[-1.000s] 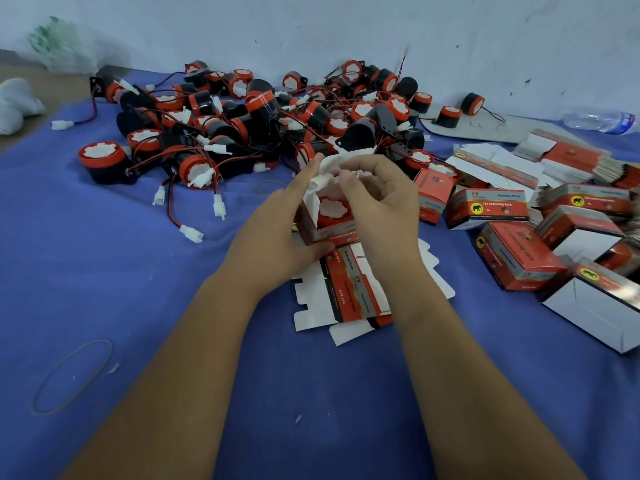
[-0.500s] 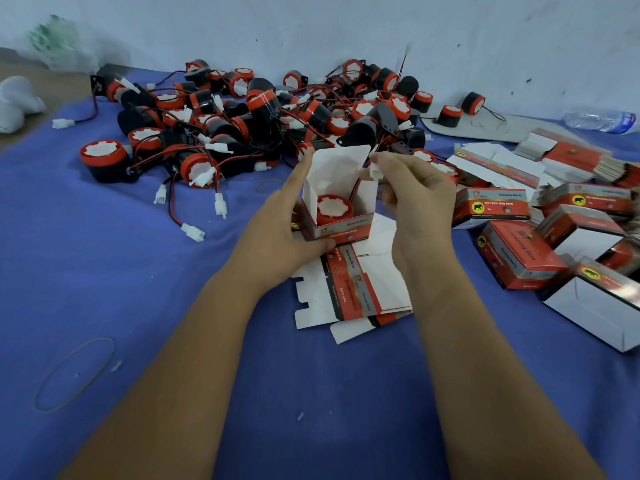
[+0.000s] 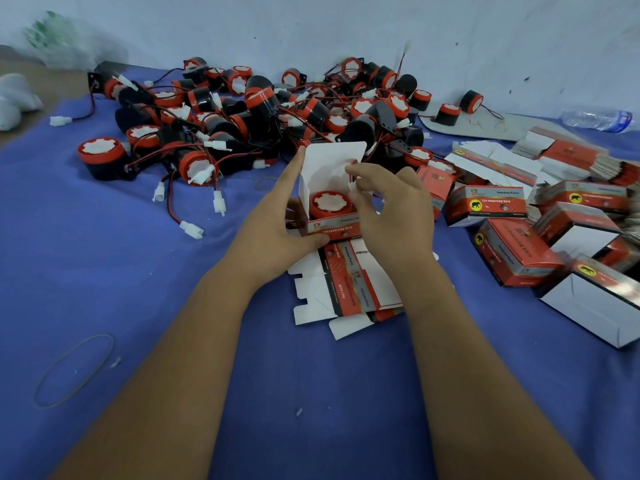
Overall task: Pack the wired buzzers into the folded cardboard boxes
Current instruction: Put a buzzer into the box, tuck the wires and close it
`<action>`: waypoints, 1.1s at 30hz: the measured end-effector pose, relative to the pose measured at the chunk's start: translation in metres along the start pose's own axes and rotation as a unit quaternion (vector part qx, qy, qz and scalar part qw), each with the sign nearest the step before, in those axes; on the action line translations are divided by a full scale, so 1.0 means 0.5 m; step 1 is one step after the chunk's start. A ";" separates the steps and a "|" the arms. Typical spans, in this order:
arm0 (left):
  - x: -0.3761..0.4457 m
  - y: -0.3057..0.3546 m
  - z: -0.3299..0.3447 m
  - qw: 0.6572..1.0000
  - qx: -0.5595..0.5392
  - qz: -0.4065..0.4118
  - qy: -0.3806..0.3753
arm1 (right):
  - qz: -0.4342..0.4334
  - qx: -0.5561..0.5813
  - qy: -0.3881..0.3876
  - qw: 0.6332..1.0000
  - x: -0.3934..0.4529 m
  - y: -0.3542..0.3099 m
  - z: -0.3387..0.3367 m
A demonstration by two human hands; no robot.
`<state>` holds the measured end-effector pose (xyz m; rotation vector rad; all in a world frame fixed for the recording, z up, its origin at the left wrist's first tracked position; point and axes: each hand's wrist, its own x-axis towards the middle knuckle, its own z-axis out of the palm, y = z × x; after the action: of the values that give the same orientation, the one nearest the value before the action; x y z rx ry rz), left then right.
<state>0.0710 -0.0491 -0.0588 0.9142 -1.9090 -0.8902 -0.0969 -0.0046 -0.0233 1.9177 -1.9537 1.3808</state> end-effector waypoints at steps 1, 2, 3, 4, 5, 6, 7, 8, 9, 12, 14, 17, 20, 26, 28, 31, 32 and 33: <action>0.001 0.000 0.000 1.000 -0.002 -0.003 -0.001 | -0.026 -0.039 0.008 0.999 -0.001 -0.002 0.000; 0.001 0.000 0.000 1.000 -0.004 -0.006 -0.002 | -0.058 -0.071 0.024 0.996 -0.003 -0.004 0.000; 0.001 0.000 0.000 1.000 -0.007 -0.008 -0.002 | -0.087 -0.094 0.038 0.991 -0.005 -0.006 0.001; 0.002 -0.001 0.000 1.000 -0.010 -0.011 0.000 | -0.106 -0.110 0.046 0.987 -0.007 -0.008 0.002; 0.002 -0.002 0.001 1.000 -0.014 -0.015 0.004 | -0.112 -0.117 0.047 0.986 -0.009 -0.009 0.002; 0.003 -0.003 0.001 1.000 -0.016 -0.022 0.009 | -0.108 -0.111 0.044 0.987 -0.012 -0.010 0.003; 0.003 -0.002 0.001 0.999 -0.016 -0.029 0.012 | -0.098 -0.098 0.040 0.990 -0.013 -0.009 0.004; 0.004 0.000 0.002 0.999 -0.017 -0.035 0.012 | -0.087 -0.083 0.030 0.992 -0.014 -0.009 0.004; 0.004 0.003 0.003 0.999 -0.026 -0.034 0.014 | -0.077 -0.073 0.016 0.994 -0.015 -0.009 0.005; 0.001 0.017 0.008 0.998 -0.045 -0.014 0.031 | -0.073 -0.074 -0.022 0.994 -0.015 -0.015 0.012; -0.002 0.032 0.007 0.995 -0.082 -0.027 0.047 | -0.086 -0.078 -0.018 0.993 -0.014 -0.020 0.015; -0.001 0.040 0.006 0.983 -0.153 -0.070 0.078 | -0.086 -0.076 -0.008 0.993 -0.013 -0.020 0.019; 0.002 0.043 0.004 0.976 -0.164 -0.087 0.113 | -0.101 -0.122 0.006 0.987 -0.012 -0.019 0.022; 0.016 0.035 0.006 0.967 -0.152 -0.135 0.152 | -0.084 -0.125 0.102 0.983 -0.005 -0.020 0.027; 0.018 0.035 0.007 0.967 -0.153 -0.139 0.152 | 0.011 0.003 0.060 0.998 -0.003 -0.017 0.029; 0.018 0.035 0.009 0.967 -0.158 -0.133 0.148 | 0.084 0.113 0.023 0.990 -0.004 -0.022 0.028; 0.018 0.035 0.010 0.968 -0.155 -0.131 0.146 | 0.087 0.126 0.027 0.988 -0.004 -0.025 0.026; 0.017 0.036 0.010 0.969 -0.152 -0.132 0.144 | 0.094 0.141 0.029 0.985 -0.003 -0.028 0.025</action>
<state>0.0586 -0.0464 -0.0428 1.0583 -1.3786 -1.1037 -0.0787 -0.0086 -0.0245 1.8089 -2.0516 1.8309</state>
